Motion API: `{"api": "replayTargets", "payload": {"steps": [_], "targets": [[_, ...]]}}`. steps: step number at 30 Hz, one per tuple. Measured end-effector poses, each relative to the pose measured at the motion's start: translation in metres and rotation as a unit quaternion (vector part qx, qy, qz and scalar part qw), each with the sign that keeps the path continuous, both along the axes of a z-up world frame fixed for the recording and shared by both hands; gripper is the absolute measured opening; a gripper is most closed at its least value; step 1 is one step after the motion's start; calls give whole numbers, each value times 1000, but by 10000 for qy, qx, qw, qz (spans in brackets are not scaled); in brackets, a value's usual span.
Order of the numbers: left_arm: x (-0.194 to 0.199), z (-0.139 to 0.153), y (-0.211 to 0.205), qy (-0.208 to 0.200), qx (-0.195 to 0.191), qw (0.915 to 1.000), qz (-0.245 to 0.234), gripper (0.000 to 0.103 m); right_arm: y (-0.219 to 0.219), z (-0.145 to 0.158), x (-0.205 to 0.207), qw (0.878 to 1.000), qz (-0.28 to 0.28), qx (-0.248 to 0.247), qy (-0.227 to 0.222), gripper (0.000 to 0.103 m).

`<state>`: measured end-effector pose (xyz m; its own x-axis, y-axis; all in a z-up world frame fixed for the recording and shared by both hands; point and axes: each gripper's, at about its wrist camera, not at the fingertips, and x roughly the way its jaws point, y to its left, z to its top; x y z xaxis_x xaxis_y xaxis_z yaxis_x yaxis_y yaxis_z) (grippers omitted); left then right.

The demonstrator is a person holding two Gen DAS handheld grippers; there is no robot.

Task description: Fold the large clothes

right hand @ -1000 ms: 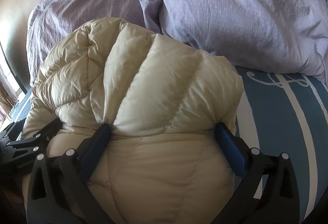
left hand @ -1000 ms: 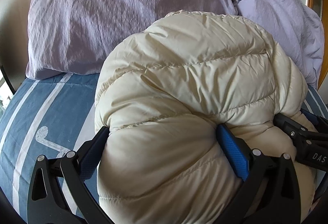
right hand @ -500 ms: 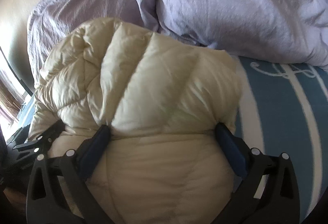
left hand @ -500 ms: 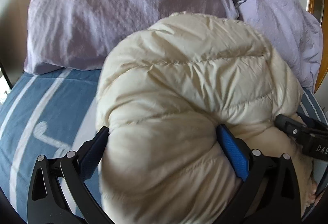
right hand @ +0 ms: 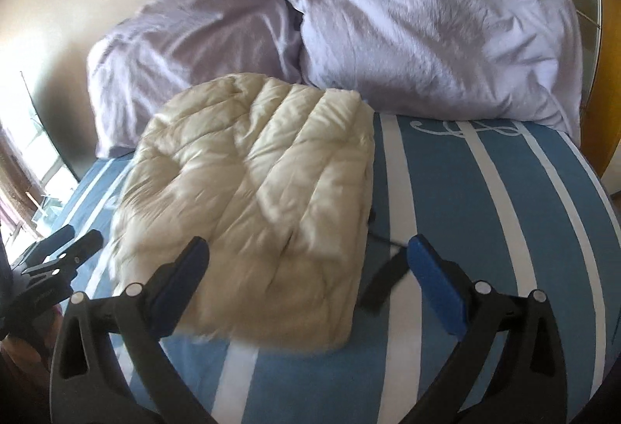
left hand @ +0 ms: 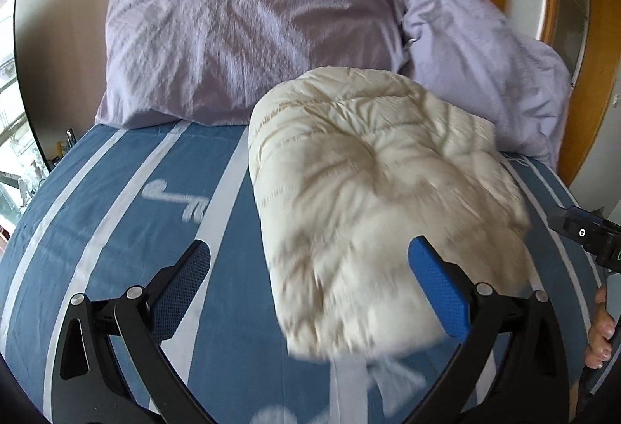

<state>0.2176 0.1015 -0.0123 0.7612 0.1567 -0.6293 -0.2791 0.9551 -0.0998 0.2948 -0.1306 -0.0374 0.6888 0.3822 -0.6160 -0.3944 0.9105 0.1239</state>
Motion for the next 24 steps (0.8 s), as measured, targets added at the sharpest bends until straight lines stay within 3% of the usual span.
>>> {"api": "replayTargets", "payload": {"steps": [8, 24], "targets": [[-61, 5, -19, -19, -121, 9999, 40, 102, -15, -3, -70, 10000, 23, -52, -56, 101], [-115, 5, -44, 98, -537, 9984, -115, 102, -17, -7, -134, 9994, 246, -215, 69, 101]]}}
